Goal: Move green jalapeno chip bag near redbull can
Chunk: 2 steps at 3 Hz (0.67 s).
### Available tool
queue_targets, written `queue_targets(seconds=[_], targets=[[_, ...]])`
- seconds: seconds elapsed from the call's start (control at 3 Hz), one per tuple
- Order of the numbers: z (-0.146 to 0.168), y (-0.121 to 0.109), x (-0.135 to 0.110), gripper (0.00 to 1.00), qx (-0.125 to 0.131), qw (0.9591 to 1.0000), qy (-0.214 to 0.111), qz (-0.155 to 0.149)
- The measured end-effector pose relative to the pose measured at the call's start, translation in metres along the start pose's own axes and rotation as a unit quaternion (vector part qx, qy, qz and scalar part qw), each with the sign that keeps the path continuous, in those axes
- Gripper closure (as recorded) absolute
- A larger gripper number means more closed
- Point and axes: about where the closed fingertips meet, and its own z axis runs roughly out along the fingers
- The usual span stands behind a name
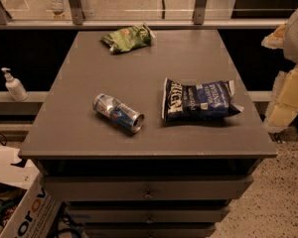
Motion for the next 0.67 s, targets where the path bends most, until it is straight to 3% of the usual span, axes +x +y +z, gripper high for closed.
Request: queue_targets(seconds=[0.67], targets=[[0.0021, -0.0036, -0.0012, 0.0, 0.005, 1.0, -0.003, 0.0]])
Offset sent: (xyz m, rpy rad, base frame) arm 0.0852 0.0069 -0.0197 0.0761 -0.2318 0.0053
